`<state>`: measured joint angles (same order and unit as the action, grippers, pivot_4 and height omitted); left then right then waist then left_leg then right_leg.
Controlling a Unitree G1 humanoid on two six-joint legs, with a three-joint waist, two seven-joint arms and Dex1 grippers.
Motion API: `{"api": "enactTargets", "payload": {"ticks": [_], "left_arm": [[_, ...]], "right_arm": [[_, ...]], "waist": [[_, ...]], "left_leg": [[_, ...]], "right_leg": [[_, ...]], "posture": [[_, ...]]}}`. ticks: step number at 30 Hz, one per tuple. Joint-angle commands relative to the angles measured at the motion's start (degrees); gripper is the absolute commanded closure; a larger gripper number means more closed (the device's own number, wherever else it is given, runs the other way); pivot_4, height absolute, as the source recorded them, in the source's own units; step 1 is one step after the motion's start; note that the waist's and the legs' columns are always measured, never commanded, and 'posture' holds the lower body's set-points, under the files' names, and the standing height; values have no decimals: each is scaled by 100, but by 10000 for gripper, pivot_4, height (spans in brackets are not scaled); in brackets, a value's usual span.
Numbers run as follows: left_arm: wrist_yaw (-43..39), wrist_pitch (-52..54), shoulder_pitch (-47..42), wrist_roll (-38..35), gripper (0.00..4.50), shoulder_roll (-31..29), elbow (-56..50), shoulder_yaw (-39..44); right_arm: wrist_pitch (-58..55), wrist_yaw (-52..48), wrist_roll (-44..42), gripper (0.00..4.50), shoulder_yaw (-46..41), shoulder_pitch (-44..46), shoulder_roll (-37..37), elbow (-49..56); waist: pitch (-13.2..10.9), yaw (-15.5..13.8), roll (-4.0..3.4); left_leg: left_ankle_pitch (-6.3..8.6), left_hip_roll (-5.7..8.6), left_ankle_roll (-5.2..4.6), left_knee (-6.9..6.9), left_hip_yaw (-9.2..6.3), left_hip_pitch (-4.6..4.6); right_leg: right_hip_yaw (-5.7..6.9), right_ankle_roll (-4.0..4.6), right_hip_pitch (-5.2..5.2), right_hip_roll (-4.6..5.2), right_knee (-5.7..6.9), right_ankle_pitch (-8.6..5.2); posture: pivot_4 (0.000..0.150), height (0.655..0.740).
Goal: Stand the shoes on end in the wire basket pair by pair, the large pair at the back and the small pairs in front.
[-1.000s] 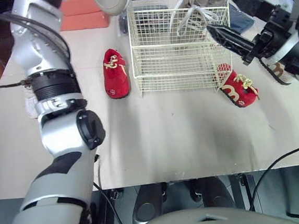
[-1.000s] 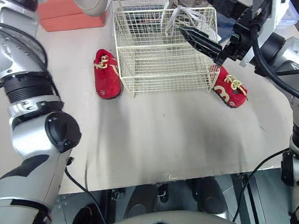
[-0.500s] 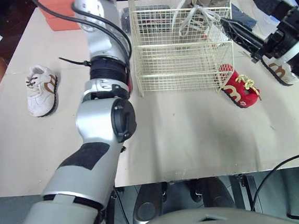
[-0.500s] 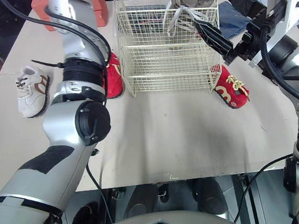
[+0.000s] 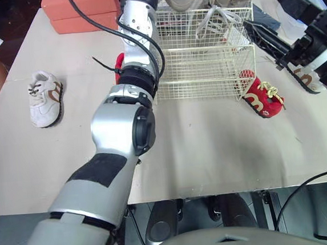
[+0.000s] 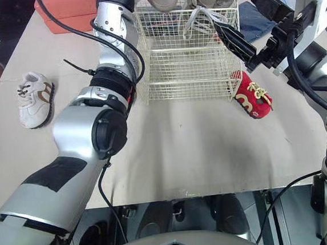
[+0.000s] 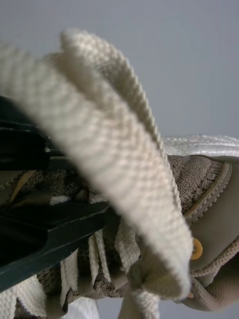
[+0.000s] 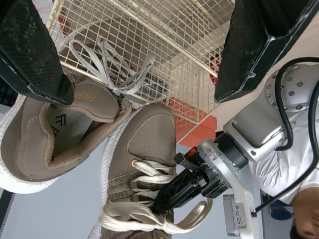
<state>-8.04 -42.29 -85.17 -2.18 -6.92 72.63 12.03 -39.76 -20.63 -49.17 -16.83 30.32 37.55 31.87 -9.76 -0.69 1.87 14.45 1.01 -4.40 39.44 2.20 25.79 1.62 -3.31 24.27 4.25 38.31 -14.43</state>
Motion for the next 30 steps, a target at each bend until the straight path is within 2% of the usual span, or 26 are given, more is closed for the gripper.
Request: {"api": "enactTargets", "payload": {"ticks": [1,6,15,23,30], "left_arm": [[464,-449,-305,353,39438,-257,-154,-174],[646,-463,-245,621,39438,-384,-32,-344],[8,339,99,234,39438,-21,221,-70],[-448,1017,136,96,39438,-34,252,70],[-1241,1151,382,-53,39438,-43,131,93]], "right_arm": [[79,85,-72,0,-240,-13,74,262],[80,157,-108,0,-253,-92,72,317],[100,185,-111,0,-189,-38,67,287],[107,255,-101,0,-159,-51,37,321],[116,300,-91,0,-187,-96,45,341]], "waist": [[0,1,0],[0,-17,0],[1,-4,-2],[2,-19,-3],[3,-23,-4]], "left_leg": [[0,-1,0,0,0,0],[0,1,0,1,0,2],[0,4,0,3,-2,0],[0,2,1,4,-1,0],[0,4,0,5,-5,-3]], "right_leg": [[1,0,1,0,1,0],[2,0,0,1,0,0],[6,0,-3,0,-3,0],[4,-1,-3,0,0,0],[9,-1,-11,1,-4,0]], "posture": [[1500,7400],[1500,7400],[1500,7400],[1500,7400],[1500,7400]]}}
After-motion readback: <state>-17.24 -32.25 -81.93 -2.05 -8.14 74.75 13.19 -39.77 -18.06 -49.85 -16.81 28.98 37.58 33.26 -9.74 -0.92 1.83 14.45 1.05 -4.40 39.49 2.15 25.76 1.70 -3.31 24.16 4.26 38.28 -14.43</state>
